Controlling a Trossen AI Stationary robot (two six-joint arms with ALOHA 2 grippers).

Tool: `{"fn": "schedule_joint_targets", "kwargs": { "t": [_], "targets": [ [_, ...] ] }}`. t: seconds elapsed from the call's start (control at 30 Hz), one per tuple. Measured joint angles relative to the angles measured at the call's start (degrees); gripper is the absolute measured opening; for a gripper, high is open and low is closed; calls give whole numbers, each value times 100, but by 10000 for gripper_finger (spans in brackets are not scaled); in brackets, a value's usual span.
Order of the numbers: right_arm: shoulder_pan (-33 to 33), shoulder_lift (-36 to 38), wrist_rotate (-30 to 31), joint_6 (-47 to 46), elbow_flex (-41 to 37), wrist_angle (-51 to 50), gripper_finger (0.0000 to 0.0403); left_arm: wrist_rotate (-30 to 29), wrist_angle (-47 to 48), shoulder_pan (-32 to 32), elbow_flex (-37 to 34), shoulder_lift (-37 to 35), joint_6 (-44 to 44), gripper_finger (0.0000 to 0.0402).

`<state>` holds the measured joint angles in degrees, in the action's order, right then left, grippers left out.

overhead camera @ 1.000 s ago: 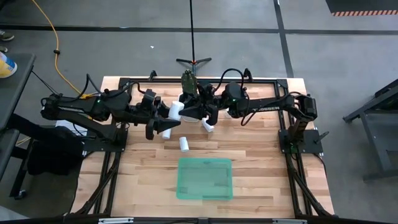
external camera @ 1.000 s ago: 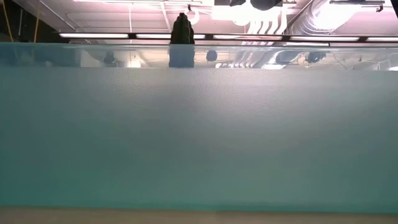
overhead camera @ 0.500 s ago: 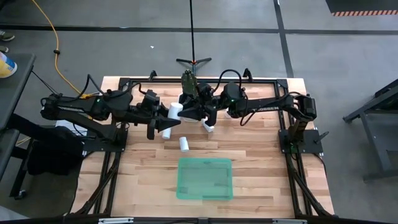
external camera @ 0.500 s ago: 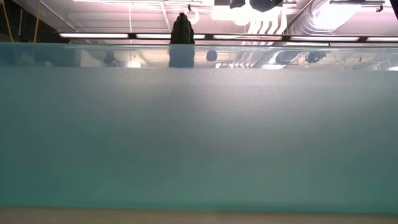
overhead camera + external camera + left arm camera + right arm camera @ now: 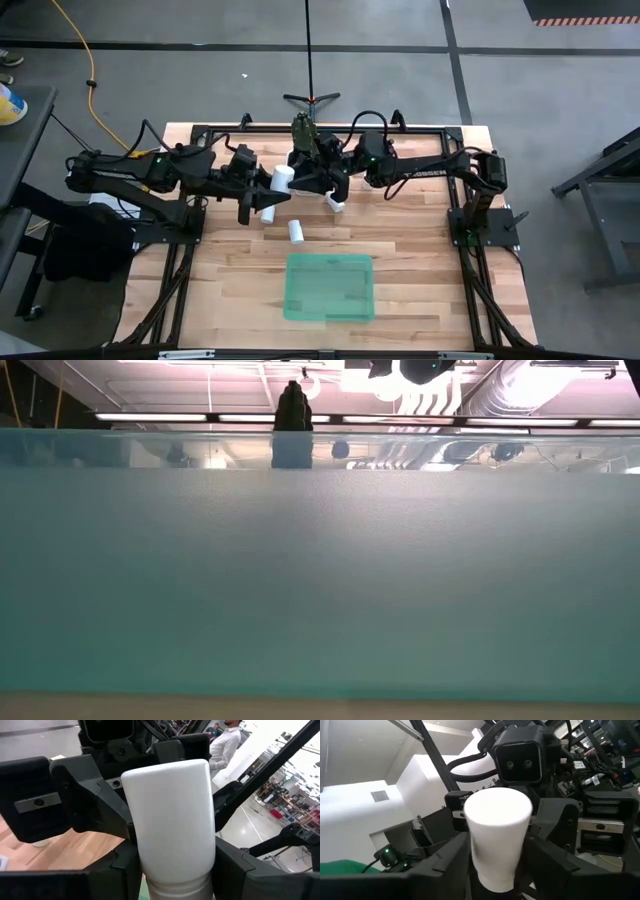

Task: Pick and place pill bottles into a basket
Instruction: Put the white pill bottle into the green bin

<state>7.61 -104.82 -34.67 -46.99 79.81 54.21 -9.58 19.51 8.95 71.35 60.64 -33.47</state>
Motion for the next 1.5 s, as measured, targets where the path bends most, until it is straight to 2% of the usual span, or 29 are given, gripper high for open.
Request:
{"fn": "schedule_joint_targets", "kwargs": {
  "t": [0.23,0.43,0.6,0.8,0.93,1.07,1.2,1.37,1.5],
  "targets": [
    [284,2,-490,55,95,194,281,135,85,0,4,0,68,208],
    [697,9,-1219,52,624,-155,302,663,460,2,4,-4,-24,208],
    [977,18,-1879,123,1202,-1190,302,1339,989,2,2,-4,-288,208],
    [1098,22,-2242,871,1763,-3212,303,1809,1957,4,2,-2,-688,208],
    [1172,22,-2182,1611,2038,-4607,303,1932,2508,4,2,23,-893,208],
    [1276,22,-1874,2150,2276,-5742,303,2027,2750,5,2,193,-1041,208],
    [1422,22,-1597,2561,2565,-6867,303,2492,2883,6,0,608,-1059,208],
    [1611,22,-928,3407,3197,-8783,303,3205,2900,7,-4,1179,-1029,208],
    [1725,22,11,4114,3965,-10436,303,3422,2772,7,-4,1407,-929,208]
  ]
}}
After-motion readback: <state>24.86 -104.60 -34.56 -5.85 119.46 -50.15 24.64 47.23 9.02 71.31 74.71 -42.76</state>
